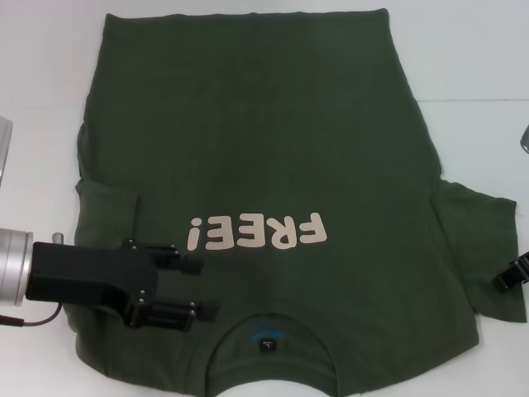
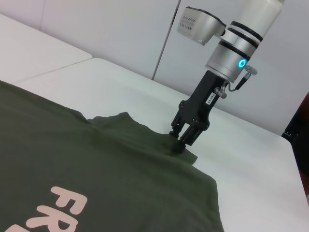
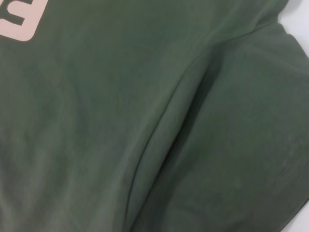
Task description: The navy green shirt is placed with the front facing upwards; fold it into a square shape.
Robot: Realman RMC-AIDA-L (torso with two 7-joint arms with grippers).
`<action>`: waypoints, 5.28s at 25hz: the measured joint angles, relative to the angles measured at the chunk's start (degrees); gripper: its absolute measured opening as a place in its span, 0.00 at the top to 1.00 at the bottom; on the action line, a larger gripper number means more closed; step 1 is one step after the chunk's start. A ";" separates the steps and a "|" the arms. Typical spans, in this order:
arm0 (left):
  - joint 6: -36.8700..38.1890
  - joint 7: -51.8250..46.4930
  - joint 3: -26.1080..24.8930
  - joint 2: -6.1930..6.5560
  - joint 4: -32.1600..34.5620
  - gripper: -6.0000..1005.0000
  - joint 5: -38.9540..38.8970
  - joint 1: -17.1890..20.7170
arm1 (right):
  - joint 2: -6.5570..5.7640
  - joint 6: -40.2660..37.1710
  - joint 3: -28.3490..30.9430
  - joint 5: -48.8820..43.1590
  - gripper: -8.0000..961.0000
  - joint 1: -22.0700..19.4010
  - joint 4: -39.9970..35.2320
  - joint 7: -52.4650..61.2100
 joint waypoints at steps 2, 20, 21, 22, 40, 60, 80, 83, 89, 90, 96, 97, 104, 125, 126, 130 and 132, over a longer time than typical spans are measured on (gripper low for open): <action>-0.04 0.00 0.01 -0.03 -0.01 0.21 0.00 0.10 | 0.05 0.01 -0.04 0.08 0.43 0.00 0.01 -0.04; -0.13 0.54 -0.01 -0.06 -1.31 0.21 0.00 0.18 | 0.26 0.01 0.21 0.39 0.96 0.01 -0.88 -0.19; -0.13 0.54 0.00 0.00 -1.50 0.21 0.00 0.13 | 0.25 -0.03 0.34 0.52 0.96 -0.04 -1.30 -0.22; -0.13 0.53 0.01 0.11 -1.68 0.21 0.00 0.06 | 0.24 -0.37 0.42 0.92 0.96 -0.19 -1.93 -0.26; 0.04 0.51 -0.06 0.36 -2.37 0.21 0.35 0.21 | -3.78 -5.06 2.02 11.30 0.96 -1.59 -6.88 -0.83; 0.43 0.08 0.10 0.16 -2.38 0.22 0.54 -0.57 | -6.21 -4.74 4.47 11.05 0.95 -4.83 -7.64 -1.04; 0.49 0.09 0.63 0.55 -2.38 0.22 0.67 0.22 | -2.91 -8.36 2.80 22.68 0.95 3.23 -7.33 -2.36; 0.49 0.13 0.63 0.69 -2.38 0.22 0.69 0.52 | -1.39 -7.73 -0.07 22.53 0.95 5.07 -7.05 -2.31; 0.49 0.32 0.63 1.05 -3.00 0.22 0.71 0.80 | 0.29 -6.11 -5.05 22.46 0.95 7.02 -5.59 -1.82; 0.47 0.40 0.62 1.09 -3.15 0.22 0.71 0.81 | 0.39 -5.76 -5.73 22.39 0.95 7.17 -5.04 -1.76; 0.09 0.59 0.62 1.18 -3.79 0.22 0.71 0.99 | 1.06 -1.53 -8.80 18.61 0.95 8.16 -0.60 -1.23; 0.08 0.60 0.64 1.18 -3.80 0.22 0.71 1.01 | 1.11 -1.19 -8.89 17.95 0.95 8.22 -0.37 -1.09; -0.04 0.61 1.48 1.17 -3.80 0.22 0.71 1.10 | 1.43 1.10 -9.00 14.34 0.95 8.54 -0.21 0.42; -0.08 1.18 1.59 1.20 -4.40 0.22 0.70 1.10 | 2.96 9.50 -16.59 12.69 0.71 12.72 4.75 3.44; -0.09 1.22 1.59 1.20 -4.40 0.22 0.70 1.10 | 2.98 9.62 -16.57 13.19 0.68 12.67 4.68 3.38; -0.12 1.30 1.46 1.22 -4.41 0.22 0.70 1.10 | 2.55 9.86 -15.91 16.94 0.47 11.40 3.26 2.87; -0.13 1.31 1.25 1.25 -4.40 0.22 0.70 1.09 | 2.28 9.66 -15.05 18.90 0.40 10.02 1.62 2.43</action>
